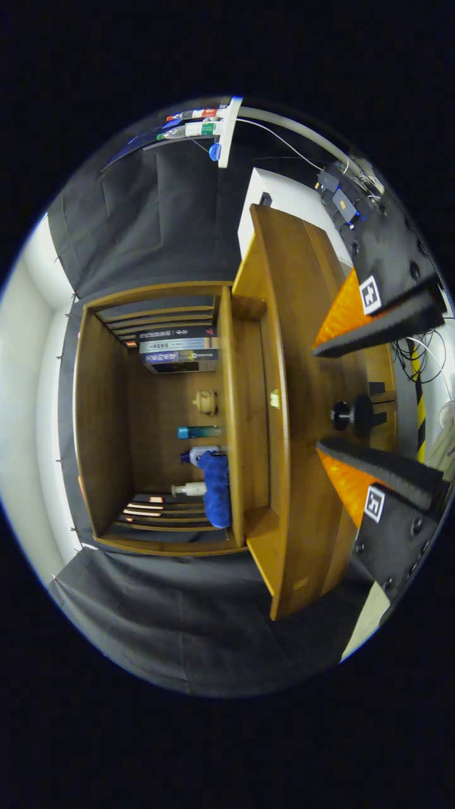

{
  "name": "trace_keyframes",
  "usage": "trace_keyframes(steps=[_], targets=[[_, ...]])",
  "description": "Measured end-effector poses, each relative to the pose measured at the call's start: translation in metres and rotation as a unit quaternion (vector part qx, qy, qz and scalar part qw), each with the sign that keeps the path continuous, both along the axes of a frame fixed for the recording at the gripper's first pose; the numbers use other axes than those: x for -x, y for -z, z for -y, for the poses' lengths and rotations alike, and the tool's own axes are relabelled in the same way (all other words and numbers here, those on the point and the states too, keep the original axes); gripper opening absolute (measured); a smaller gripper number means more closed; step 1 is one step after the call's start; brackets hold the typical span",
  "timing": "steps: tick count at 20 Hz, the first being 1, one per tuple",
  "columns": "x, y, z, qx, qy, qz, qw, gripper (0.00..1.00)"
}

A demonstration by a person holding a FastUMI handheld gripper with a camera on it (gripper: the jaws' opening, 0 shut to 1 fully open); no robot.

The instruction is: Pull open the drawer, take out the items inside it, and place them on the countertop above the cabinet.

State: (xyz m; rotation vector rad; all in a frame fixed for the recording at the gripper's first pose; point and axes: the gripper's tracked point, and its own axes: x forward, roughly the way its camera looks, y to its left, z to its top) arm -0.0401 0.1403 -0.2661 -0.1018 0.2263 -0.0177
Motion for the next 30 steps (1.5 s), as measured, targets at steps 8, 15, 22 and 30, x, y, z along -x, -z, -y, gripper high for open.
trace_keyframes(steps=[8, 15, 22, 30], targets=[[-0.032, -0.084, -0.005, -0.047, 0.009, 0.015, 0.999, 0.98], [-0.097, -0.104, -0.028, -0.034, -0.014, -0.062, 0.997, 0.98], [-0.158, -0.058, -0.028, -0.044, -0.001, -0.231, 0.972, 0.99], [-0.185, 0.018, -0.004, -0.038, 0.062, -0.393, 0.917, 1.00]])
